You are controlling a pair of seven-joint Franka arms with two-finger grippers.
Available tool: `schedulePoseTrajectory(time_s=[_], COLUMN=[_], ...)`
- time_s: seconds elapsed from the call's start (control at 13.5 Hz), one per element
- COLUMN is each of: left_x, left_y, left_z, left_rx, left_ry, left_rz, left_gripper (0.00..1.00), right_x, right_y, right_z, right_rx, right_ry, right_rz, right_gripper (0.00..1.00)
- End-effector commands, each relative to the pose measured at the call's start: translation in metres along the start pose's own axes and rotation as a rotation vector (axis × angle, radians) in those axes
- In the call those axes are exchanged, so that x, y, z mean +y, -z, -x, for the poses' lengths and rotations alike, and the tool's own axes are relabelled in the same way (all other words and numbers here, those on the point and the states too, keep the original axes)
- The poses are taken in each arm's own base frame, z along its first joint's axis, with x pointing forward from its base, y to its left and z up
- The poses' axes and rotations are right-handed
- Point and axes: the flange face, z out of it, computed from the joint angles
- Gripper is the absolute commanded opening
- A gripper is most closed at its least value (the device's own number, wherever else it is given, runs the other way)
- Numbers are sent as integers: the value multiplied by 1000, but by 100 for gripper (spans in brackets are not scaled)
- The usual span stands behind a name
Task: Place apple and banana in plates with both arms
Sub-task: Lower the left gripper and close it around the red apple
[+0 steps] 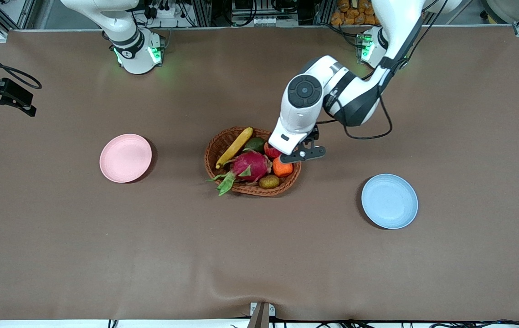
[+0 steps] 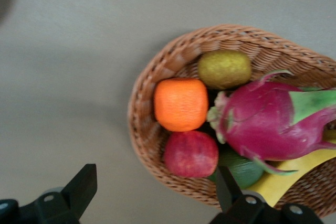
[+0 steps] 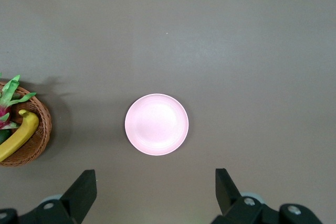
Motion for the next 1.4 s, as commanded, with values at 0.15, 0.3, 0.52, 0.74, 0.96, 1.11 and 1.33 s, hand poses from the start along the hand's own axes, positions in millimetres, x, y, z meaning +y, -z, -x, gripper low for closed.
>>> schedulePoseTrajectory(time_s=[0.15, 0.3, 0.52, 0.74, 0.96, 1.11, 1.33], left_x=[24, 26, 31, 33, 37, 37, 37], left_y=[-43, -53, -73, -84, -92, -95, -98], left_z=[16, 15, 16, 21, 29, 30, 35], left_rx=[24, 24, 45, 34, 25, 22, 19], left_ry=[31, 28, 2, -6, -19, -21, -30], left_rz=[-21, -16, -20, -29, -38, -43, -49], left_gripper=[100, 100, 100, 100, 100, 100, 100], right_x=[4, 3, 4, 6, 6, 6, 6], right_y=[1, 1, 0, 0, 0, 0, 0], right_z=[0, 0, 0, 0, 0, 0, 1], right_rx=[-8, -8, -10, -10, -12, -12, -18], right_ry=[-12, -11, -11, -14, -15, -14, -14], right_rz=[2, 2, 2, 2, -8, -9, -8], right_gripper=[100, 100, 100, 100, 100, 100, 100])
